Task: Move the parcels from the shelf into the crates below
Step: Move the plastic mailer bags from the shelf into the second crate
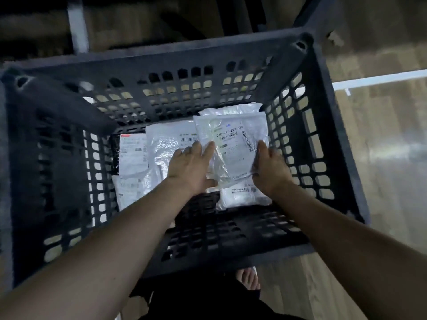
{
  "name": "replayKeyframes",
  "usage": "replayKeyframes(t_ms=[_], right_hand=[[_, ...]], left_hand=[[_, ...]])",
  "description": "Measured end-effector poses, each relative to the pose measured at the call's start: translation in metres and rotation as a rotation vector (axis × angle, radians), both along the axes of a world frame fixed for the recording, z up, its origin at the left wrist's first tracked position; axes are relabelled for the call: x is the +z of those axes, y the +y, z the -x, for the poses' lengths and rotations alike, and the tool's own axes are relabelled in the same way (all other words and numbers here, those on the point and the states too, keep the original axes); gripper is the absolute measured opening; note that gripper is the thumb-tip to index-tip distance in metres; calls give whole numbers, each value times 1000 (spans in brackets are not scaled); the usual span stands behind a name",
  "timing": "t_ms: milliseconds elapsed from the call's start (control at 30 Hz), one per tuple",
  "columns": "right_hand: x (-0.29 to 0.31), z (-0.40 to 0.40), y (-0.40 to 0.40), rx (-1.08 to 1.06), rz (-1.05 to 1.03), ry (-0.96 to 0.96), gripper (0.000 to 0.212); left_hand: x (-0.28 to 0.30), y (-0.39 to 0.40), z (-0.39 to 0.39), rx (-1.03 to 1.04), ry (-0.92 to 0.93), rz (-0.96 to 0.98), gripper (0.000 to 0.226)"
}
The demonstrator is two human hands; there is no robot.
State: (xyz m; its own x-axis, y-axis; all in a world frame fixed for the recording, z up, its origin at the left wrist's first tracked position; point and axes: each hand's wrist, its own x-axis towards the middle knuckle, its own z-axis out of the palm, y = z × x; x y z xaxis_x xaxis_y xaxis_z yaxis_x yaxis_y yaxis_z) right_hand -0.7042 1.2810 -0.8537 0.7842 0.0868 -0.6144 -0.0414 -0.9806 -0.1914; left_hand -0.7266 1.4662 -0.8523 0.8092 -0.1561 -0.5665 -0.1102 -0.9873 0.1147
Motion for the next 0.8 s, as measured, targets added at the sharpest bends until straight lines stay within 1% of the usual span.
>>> replayKeyframes(t_ms=[167, 267, 333, 367, 433, 500, 567, 667, 800], right_hand=[[-43, -32, 3, 29, 6, -67, 80], [-56, -49, 6, 81, 63, -102, 74], [-62, -56, 10, 145, 121, -108, 75], [-62, -58, 12, 177, 148, -119, 79], [-62, -59, 13, 271, 200, -155, 99], [-65, -60, 12, 417, 237, -203, 109], [-67, -62, 11, 513, 240, -198, 113], [-70, -71, 12, 509, 166, -102, 112], [-81, -82, 14, 525, 128, -58, 113]], left_hand=[[-52, -2, -27, -69, -63, -136, 98], [-62, -5, -44, -96, -87, -219, 99], [-67, -8, -53, -107, -99, -256, 100], [-67, -10, -56, -112, -115, -269, 100], [-66, -13, -59, -124, -163, -284, 99], [-65, -12, -60, -161, -191, -261, 101], [-66, -10, -60, -184, -173, -213, 105], [-74, -6, -64, -178, -106, -154, 107], [-86, -4, -78, -190, -3, -175, 111]])
